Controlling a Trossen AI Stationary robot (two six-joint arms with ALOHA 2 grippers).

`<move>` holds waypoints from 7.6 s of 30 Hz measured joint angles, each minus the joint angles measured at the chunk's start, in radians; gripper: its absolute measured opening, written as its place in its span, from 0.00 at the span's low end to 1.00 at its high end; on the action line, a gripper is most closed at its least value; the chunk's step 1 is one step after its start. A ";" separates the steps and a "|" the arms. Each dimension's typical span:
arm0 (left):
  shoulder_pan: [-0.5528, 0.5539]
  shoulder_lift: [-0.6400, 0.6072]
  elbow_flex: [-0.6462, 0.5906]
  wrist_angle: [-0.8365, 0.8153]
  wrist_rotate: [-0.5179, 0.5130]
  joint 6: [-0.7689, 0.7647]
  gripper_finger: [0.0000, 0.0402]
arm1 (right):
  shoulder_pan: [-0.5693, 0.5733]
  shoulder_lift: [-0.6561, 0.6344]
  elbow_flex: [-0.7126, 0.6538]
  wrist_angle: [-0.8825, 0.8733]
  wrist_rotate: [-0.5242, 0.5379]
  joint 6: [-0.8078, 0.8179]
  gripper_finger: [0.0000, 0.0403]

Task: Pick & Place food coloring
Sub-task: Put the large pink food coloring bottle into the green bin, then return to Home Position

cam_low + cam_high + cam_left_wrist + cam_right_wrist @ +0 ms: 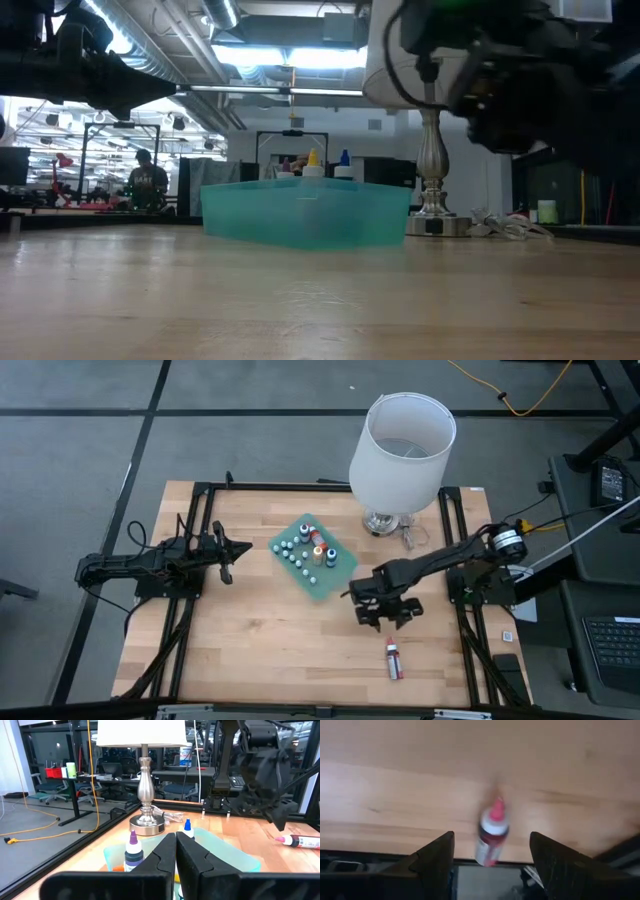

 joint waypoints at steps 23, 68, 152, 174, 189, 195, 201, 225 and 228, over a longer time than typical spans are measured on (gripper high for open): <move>0.000 0.000 0.000 0.000 0.000 0.000 0.02 | 0.090 0.023 -0.161 0.274 -0.072 0.139 0.64; 0.000 0.000 0.000 0.000 0.000 0.000 0.03 | 0.161 0.070 -0.208 0.429 -0.078 0.190 0.32; 0.000 0.000 0.000 0.000 0.000 0.000 0.03 | -0.100 -0.125 -0.177 0.786 1.100 -1.133 0.32; 0.000 0.000 0.000 0.000 0.000 0.000 0.03 | -0.118 -0.033 -0.177 0.838 1.076 -1.183 0.39; 0.000 0.000 0.000 0.000 0.000 0.000 0.03 | -0.118 -0.112 -0.177 0.757 1.110 -1.157 0.71; 0.000 0.000 0.000 0.000 0.000 0.000 0.02 | -0.123 -0.217 -0.177 0.722 1.109 -1.168 0.81; 0.000 0.000 0.000 0.000 0.000 0.000 0.02 | -0.123 -0.328 -0.246 0.743 1.004 -1.232 0.91; 0.000 0.000 0.000 0.000 0.000 0.000 0.03 | -0.184 -0.980 -0.682 0.717 0.706 -1.140 0.99; 0.000 0.000 0.000 0.000 0.000 0.000 0.03 | -0.205 -1.063 -0.720 0.693 0.701 -1.227 0.98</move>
